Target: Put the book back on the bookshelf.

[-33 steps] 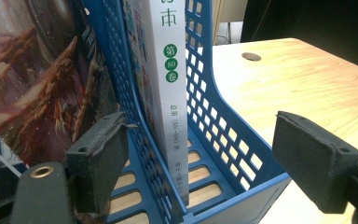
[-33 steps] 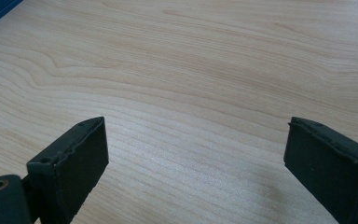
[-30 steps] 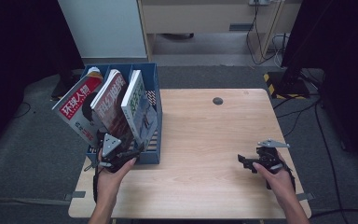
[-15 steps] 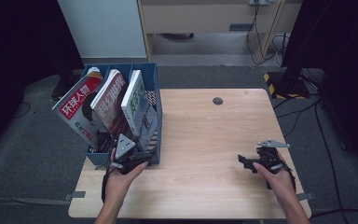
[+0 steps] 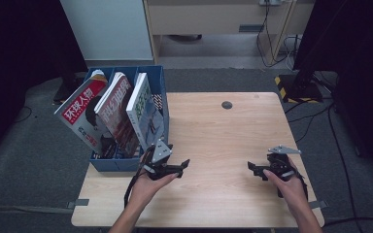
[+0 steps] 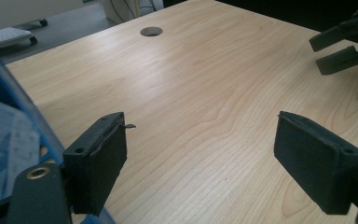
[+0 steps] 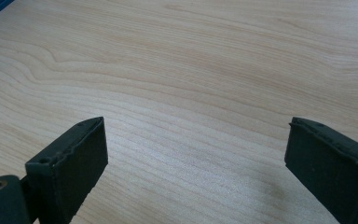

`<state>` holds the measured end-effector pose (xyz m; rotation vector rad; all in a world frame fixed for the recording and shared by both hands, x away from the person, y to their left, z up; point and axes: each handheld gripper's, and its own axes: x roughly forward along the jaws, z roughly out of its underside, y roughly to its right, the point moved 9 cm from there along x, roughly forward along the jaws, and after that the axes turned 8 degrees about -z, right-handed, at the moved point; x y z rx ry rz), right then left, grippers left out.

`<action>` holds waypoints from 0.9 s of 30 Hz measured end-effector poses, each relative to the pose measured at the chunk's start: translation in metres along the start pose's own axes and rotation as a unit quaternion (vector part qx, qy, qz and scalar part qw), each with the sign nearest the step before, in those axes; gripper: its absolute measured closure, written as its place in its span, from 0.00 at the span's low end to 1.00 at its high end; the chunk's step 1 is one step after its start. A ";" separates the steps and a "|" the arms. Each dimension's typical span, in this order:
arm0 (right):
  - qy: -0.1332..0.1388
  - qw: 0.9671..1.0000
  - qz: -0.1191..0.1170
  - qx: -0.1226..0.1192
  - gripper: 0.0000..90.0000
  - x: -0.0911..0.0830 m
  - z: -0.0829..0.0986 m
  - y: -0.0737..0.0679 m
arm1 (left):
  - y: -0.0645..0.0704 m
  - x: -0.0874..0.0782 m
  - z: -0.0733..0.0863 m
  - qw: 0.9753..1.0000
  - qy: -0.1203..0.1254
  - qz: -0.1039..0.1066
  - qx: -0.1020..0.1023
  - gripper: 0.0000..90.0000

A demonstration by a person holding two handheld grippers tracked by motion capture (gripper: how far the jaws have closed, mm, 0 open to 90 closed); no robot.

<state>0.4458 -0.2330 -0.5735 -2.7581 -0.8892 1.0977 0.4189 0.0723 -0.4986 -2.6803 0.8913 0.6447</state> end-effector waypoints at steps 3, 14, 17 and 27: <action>-0.001 1.000 0.001 -0.001 0.07 0.000 0.000 0.000 | 0.009 0.009 0.000 1.000 -0.009 0.013 0.008 0.17; -0.007 1.000 0.000 -0.010 0.06 0.000 0.001 -0.002 | 0.040 0.044 0.015 0.997 -0.057 0.029 0.030 0.10; -0.011 1.000 0.000 -0.016 0.06 0.002 0.002 -0.003 | 0.045 0.051 0.020 0.997 -0.067 0.032 0.034 0.09; -0.023 0.999 0.002 -0.026 0.06 0.005 0.005 -0.005 | 0.050 0.070 0.042 0.994 -0.098 0.034 0.022 0.06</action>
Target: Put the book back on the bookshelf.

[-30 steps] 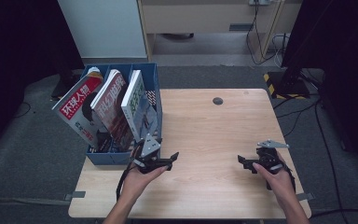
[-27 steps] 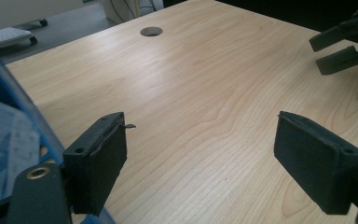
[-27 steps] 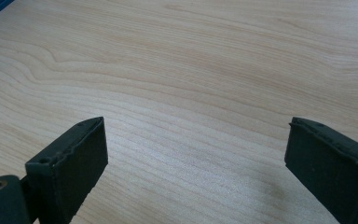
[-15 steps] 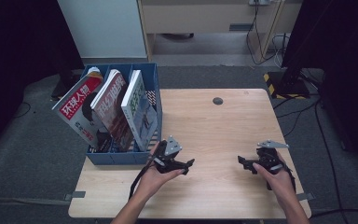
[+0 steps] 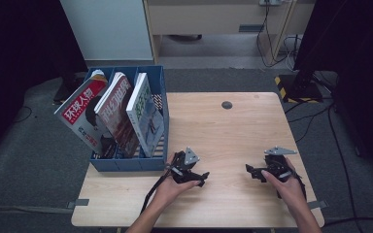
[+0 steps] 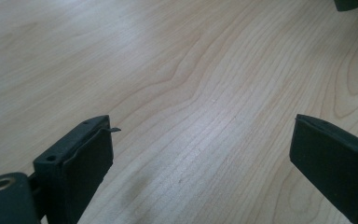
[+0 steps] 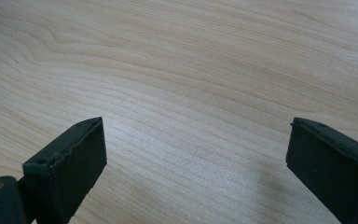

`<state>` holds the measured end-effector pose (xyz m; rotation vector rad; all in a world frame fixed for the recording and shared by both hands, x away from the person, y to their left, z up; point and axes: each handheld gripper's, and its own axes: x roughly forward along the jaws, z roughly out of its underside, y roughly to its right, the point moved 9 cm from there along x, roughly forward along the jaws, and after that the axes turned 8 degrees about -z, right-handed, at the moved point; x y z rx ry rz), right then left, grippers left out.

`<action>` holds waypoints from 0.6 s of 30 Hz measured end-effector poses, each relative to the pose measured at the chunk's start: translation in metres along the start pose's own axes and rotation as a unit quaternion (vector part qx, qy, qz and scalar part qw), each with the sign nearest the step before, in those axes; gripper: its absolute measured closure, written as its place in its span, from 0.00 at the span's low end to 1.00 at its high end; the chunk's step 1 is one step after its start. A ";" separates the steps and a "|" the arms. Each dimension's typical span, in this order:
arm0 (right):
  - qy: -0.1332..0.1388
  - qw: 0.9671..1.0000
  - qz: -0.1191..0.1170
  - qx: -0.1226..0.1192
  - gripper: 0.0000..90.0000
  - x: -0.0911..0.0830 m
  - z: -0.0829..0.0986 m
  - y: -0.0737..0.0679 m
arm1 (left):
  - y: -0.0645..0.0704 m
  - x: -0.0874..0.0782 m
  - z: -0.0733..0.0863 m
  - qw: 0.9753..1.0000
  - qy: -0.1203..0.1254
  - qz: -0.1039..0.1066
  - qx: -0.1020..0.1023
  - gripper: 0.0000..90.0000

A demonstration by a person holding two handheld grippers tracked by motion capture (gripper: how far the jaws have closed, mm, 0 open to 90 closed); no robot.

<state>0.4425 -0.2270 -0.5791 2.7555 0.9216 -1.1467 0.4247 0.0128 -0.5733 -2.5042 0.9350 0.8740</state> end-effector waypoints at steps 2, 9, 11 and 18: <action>-0.002 1.000 0.001 0.000 0.06 0.000 0.001 0.000 | 0.001 0.002 0.002 1.000 -0.003 -0.001 0.001 0.06; -0.002 1.000 0.001 -0.001 0.06 0.000 0.001 0.000 | 0.002 0.009 0.004 1.000 -0.008 -0.008 0.001 0.06; -0.002 1.000 0.001 -0.002 0.06 0.000 0.001 0.000 | 0.002 0.009 0.004 1.000 -0.009 -0.008 0.002 0.06; -0.002 1.000 0.001 -0.004 0.06 0.000 0.001 0.001 | 0.003 0.014 0.008 1.000 -0.016 -0.011 0.006 0.06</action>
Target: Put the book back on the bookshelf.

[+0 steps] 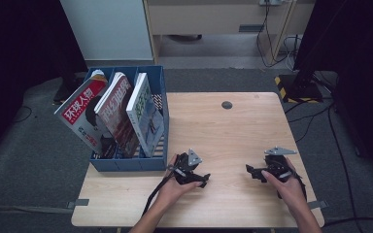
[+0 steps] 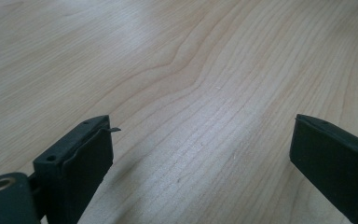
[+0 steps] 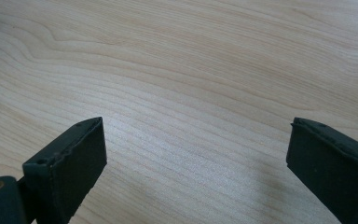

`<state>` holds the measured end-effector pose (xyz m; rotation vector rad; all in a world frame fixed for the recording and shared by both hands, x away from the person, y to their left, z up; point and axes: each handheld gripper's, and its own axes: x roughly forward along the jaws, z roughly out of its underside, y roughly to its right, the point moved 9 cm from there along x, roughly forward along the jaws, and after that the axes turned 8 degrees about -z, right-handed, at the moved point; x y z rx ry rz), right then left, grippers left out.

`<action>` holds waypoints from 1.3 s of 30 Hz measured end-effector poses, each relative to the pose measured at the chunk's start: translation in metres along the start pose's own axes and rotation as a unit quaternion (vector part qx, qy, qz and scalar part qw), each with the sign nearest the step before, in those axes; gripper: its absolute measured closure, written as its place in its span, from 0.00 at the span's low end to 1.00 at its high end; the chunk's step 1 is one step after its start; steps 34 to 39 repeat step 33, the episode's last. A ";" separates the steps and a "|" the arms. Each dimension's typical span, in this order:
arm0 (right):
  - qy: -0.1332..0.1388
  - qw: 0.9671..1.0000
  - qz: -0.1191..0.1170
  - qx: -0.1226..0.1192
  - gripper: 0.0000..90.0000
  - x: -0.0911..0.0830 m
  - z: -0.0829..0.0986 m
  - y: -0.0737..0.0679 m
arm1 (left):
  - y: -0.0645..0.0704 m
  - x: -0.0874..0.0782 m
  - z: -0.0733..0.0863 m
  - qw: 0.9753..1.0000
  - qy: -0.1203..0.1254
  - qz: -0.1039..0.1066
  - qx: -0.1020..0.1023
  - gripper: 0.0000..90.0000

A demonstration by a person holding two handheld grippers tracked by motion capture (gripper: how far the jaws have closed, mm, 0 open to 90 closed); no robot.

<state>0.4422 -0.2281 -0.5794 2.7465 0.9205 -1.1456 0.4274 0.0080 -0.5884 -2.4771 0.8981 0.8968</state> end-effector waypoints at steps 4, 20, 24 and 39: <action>0.000 1.000 0.000 0.003 0.06 0.000 0.000 0.000 | 0.000 0.002 0.000 1.000 0.000 -0.004 -0.003 0.06; -0.001 1.000 0.000 0.001 0.06 0.000 0.000 -0.001 | -0.003 0.010 0.007 1.000 -0.021 -0.015 -0.015 0.06; 0.000 1.000 0.000 0.002 0.06 0.000 0.000 -0.001 | -0.004 0.011 0.007 0.999 -0.024 -0.011 -0.023 0.05; -0.002 1.000 0.001 0.004 0.06 0.000 0.000 -0.002 | -0.004 0.010 0.008 0.999 -0.025 -0.009 -0.021 0.04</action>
